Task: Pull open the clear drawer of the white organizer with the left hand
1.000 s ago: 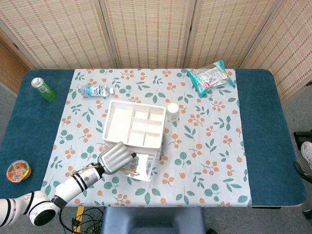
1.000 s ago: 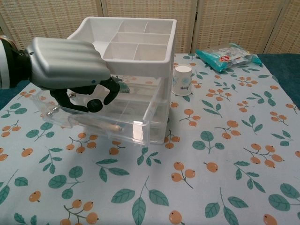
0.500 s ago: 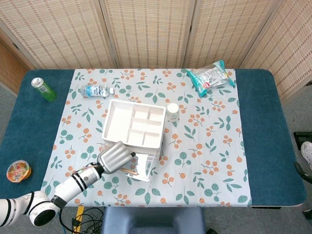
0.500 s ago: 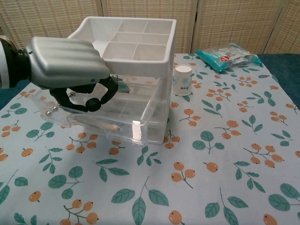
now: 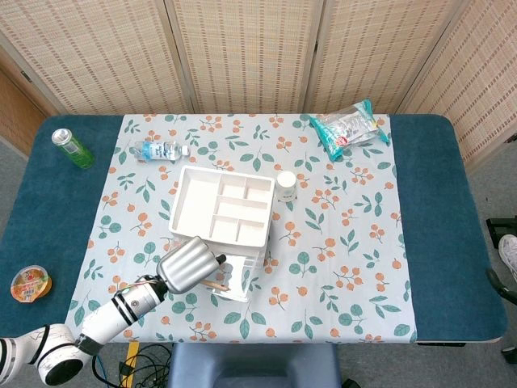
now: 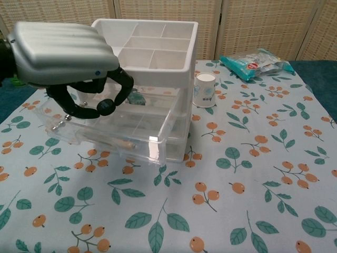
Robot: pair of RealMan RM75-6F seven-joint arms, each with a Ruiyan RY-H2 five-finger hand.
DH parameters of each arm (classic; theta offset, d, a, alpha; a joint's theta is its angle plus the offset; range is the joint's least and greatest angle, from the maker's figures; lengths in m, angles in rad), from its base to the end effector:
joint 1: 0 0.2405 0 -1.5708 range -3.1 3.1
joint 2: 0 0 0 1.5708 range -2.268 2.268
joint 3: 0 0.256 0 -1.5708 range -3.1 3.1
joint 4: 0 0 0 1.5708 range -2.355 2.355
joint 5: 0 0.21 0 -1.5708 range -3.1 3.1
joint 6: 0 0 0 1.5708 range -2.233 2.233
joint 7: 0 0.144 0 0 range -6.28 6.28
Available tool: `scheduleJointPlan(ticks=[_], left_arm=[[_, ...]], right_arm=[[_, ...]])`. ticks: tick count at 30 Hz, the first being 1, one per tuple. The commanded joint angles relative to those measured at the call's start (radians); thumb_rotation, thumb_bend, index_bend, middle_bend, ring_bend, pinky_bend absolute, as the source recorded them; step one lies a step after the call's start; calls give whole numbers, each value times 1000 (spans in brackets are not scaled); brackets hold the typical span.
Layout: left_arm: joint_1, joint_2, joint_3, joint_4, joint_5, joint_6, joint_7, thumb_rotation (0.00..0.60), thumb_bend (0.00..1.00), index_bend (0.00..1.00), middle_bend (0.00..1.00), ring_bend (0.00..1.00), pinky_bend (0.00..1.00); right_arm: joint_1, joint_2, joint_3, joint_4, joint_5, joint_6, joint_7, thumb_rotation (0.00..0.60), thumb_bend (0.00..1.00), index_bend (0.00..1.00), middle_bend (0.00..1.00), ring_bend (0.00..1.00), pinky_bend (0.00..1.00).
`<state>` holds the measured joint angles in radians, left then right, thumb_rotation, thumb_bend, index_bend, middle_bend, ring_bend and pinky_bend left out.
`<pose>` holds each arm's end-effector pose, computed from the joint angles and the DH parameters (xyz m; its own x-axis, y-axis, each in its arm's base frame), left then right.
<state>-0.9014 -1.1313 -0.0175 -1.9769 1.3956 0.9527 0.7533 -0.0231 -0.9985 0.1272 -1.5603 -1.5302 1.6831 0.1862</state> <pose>-0.0676 0.2794 0.0587 0.7959 -0.1651 0.5825 0.2719 -0.7621 -0.5876 -0.3198 -0.1591 0.2370 0.3798 0.2320 0.8955 -0.9221 0.0183 0.3864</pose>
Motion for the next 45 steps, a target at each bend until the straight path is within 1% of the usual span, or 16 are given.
scheduleJointPlan(ticks=[1,4,10,16,20,23,28,35,42,45], left_arm=[[30,17,-9,-10,46,51,-42,600,316,500,1000,1000,1000],[55,33,-18,-11,61,90,-70,600,316,500,1000,1000,1000],[117,79,-31,-12,48,165,-99,600,316,500,1000,1000,1000],[183,126,-36,-2,2,224,-113,600,316,499,1000,1000,1000],[227,147,-25,8,-30,244,-126,600,316,498,1000,1000,1000],[253,150,-12,23,-62,239,-137,600,316,496,1000,1000,1000],[281,127,22,58,-103,194,-150,600,316,496,1000,1000,1000],[296,92,31,98,-120,163,-161,600,316,495,1000,1000,1000],[292,25,47,153,-123,93,-192,600,316,495,1000,1000,1000],[280,-19,50,180,-116,56,-203,600,316,492,1000,1000,1000]], right_arm=[[1,0,1,-2,-1,1,-2,600,281,43,197,138,71],[3,1,2,-5,-3,0,-4,600,281,43,197,138,72],[9,1,3,-9,-8,-4,-8,600,282,43,197,138,75],[11,1,1,-14,-12,-5,-14,600,282,43,197,138,75],[10,2,0,-17,-16,-2,-17,600,282,43,197,138,75],[9,4,-2,-20,-19,0,-20,600,281,43,197,138,75],[7,4,-4,-23,-23,4,-21,600,281,43,197,138,75],[5,7,-5,-32,-25,8,-29,600,282,43,197,138,75],[3,6,-6,-34,-22,9,-30,600,282,43,197,138,75],[3,4,-5,-32,-22,10,-29,600,282,43,197,139,75]])
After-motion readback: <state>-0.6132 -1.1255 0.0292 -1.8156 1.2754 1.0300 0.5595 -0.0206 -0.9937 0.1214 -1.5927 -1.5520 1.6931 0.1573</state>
